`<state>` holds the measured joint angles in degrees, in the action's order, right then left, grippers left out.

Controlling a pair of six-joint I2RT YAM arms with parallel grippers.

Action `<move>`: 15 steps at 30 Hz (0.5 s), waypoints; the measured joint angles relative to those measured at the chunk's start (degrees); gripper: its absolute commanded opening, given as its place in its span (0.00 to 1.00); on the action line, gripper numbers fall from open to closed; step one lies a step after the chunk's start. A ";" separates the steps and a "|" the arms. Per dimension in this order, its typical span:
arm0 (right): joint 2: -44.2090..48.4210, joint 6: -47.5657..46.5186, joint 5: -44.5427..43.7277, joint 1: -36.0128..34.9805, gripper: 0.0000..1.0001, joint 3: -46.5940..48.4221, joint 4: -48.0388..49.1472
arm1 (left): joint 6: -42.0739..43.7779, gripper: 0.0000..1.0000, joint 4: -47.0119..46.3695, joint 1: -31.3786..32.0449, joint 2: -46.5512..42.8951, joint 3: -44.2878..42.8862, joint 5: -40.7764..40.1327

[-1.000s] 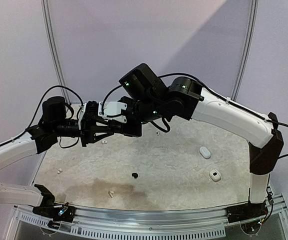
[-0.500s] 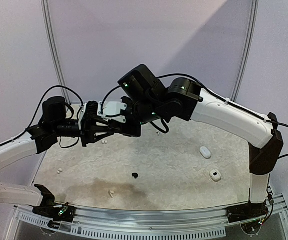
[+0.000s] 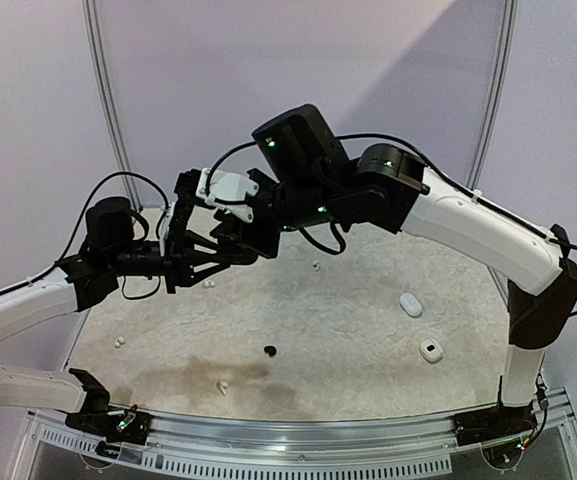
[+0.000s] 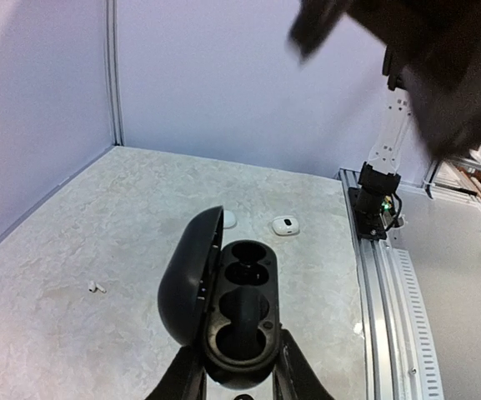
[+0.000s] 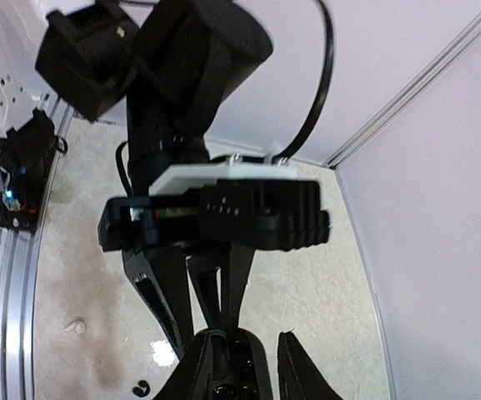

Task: Insert the wireless bluetooth earbuds into the charging case
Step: Rotate the right earbud at the center of the board.

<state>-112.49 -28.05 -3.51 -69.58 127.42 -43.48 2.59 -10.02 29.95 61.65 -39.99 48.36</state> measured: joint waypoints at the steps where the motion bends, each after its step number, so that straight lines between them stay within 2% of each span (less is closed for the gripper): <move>1: 0.61 0.50 0.33 0.09 0.31 -0.02 0.66 | -0.81 0.00 -0.15 0.00 0.15 0.11 -0.11; 6: 5.22 5.05 0.83 1.49 0.46 -2.51 5.90 | -5.11 0.00 -0.85 -0.02 0.87 0.42 -1.40; 15: 12.70 26.16 -5.16 9.77 0.60 -15.69 9.09 | -10.43 0.00 0.61 -1.42 -0.70 0.44 -7.78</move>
<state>-99.79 -1.89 -8.67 -59.81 111.72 -34.39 -7.84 -9.41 28.53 60.95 -39.55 40.58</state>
